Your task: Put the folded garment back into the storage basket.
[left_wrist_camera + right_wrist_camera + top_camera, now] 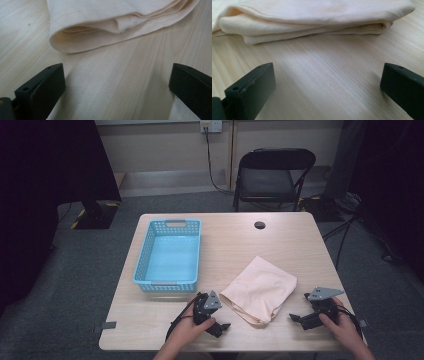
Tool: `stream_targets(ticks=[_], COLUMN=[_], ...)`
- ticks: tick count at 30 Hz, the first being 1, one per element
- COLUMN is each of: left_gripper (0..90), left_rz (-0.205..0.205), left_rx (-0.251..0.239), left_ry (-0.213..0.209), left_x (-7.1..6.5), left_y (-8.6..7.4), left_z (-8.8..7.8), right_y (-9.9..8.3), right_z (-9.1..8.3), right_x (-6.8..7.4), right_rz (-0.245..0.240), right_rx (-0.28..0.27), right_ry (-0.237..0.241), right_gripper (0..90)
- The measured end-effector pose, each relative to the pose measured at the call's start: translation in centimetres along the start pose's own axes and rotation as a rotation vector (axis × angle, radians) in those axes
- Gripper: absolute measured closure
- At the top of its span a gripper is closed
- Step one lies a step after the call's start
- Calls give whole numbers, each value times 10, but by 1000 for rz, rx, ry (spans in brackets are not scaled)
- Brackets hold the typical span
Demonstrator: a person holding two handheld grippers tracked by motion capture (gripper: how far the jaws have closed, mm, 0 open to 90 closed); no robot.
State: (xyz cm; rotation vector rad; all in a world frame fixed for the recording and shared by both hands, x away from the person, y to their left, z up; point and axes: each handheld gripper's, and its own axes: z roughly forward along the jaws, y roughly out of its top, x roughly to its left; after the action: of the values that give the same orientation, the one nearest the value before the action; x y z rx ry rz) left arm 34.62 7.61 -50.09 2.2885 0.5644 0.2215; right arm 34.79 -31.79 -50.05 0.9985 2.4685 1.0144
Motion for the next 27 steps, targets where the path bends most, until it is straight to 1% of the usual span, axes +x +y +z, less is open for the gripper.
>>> stream_targets(ticks=[6,8,9,10,11,12,13,15,16,17,18,20,21,23,24,26,27], left_gripper=[0,6,11,25,25,50,50,50,50,50,50,50,50,51,51,51,51], left_rz=[-14,-5,-1,-1,-13,-43,-49,-46,-45,-45,-50,-48,-44,-51,-53,-53,-62], left_rx=[3,16,34,34,37,22,18,13,2,2,-2,-1,6,2,0,-1,-6], left_ry=[14,10,-2,-2,-9,-32,-34,-37,-43,-43,-54,-58,-62,-65,-68,-66,-69], left_x=[-5,-7,-8,-8,-8,-9,-10,-12,-14,-14,-16,-16,-17,-16,-16,-16,-15], left_y=[1,3,5,5,7,11,13,16,21,21,25,27,31,33,38,41,43], left_z=[1,1,0,0,0,0,1,0,0,0,-1,-1,-2,-2,-1,-1,-1], right_y=[0,0,0,0,0,0,0,0,0,0,0,0,0,0,0,0,0], right_z=[0,0,0,0,0,0,0,0,0,0,0,0,0,0,0,0,0], right_x=[0,0,0,0,0,0,0,0,0,0,0,0,0,0,0,0,0], right_rz=[-1,-2,-2,-2,-2,-1,-2,-2,-2,-2,-2,-1,-2,-3,-3,-4,-4], right_rx=[0,-1,0,-1,-1,0,-1,0,-1,-1,0,0,-1,0,0,0,0], right_ry=[0,1,1,0,0,1,1,1,1,1,1,1,1,1,1,2,2], right_gripper=[0,0,0,0,0,0,0,0,0,0,0,0,0,0,0,0,0])
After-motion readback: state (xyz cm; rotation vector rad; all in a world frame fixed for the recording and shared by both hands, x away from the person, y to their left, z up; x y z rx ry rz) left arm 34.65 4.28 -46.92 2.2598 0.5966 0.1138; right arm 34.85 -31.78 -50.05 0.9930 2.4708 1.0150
